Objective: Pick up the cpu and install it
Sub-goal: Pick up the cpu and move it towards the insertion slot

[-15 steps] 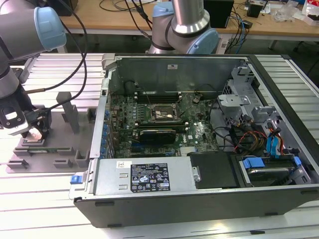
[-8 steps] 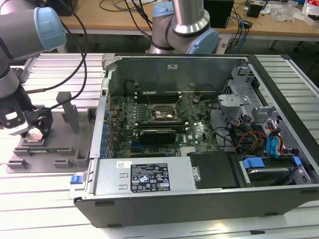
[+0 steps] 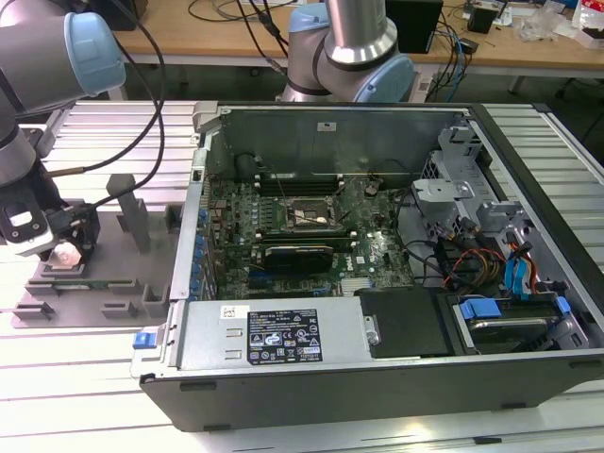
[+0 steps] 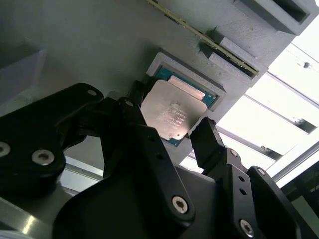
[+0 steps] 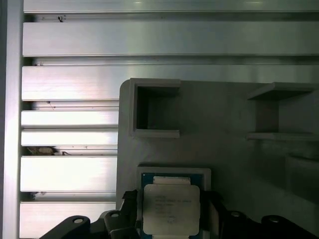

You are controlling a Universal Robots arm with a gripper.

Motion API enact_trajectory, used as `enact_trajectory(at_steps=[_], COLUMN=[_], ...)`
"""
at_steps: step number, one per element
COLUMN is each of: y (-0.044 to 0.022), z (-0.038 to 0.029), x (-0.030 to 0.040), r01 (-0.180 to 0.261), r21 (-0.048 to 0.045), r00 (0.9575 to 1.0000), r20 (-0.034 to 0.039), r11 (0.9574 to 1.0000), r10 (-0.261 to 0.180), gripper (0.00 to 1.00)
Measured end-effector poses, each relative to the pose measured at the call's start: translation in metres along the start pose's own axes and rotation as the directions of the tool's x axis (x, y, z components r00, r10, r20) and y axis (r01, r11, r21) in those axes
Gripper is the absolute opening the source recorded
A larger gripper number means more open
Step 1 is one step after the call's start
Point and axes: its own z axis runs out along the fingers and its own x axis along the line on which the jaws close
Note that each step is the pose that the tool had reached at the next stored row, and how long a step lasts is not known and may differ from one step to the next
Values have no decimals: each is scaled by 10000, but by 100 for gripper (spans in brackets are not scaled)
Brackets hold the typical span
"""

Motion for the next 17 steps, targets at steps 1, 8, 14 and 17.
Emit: enact_trajectory(at_steps=[1,8,14,17], y=[0,0,4,6], z=[-1,-10,-107,-167], x=[0,0,0,1], r01=[0,0,0,1], r21=[0,0,5,13], r00=[10000,10000,10000,10000], r20=[0,-2,-1,-1], r11=[10000,10000,10000,10000], r10=[0,0,0,-1], gripper=[65,55,55,55])
